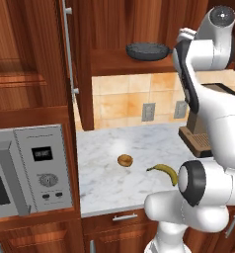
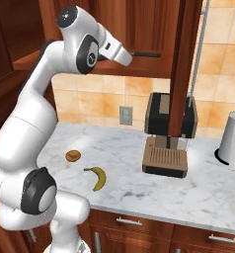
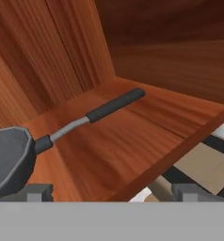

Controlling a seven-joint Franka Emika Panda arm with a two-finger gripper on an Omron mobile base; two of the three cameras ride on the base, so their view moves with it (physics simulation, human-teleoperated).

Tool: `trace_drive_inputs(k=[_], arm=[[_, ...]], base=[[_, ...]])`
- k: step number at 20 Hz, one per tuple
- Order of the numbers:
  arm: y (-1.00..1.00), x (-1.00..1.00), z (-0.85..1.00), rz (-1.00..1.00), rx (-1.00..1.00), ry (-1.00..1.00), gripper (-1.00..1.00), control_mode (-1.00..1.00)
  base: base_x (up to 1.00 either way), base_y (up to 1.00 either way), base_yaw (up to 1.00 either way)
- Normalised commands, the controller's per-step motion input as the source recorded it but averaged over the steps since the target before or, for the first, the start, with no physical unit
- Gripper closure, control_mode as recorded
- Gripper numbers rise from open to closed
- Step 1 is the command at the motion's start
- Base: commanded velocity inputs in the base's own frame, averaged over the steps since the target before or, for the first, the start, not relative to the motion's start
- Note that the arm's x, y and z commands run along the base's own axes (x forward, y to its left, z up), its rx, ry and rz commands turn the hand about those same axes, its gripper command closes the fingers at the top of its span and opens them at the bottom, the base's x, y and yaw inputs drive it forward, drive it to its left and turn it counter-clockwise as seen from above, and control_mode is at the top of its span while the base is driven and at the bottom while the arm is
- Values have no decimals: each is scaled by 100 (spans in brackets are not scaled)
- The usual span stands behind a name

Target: Pick the pan from the cabinet and place it on the stove. Then turn on the stove burner for the pan.

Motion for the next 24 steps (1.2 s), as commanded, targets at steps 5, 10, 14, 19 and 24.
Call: trace_drive_inputs(k=[5, 10, 14, 19, 24], arm=[[-6, 29, -9, -2, 7, 2, -100, -100], [0, 37, -10, -2, 6, 0, -100, -100], [-1, 34, -6, -3, 4, 0, -100, -100], [-5, 28, 0, -5, 0, 0, -100, -100], [-9, 32, 0, 0, 0, 0, -100, -100]], base=[[0, 0, 0], [0, 0, 0], [0, 0, 0], [0, 0, 0], [0, 0, 0]])
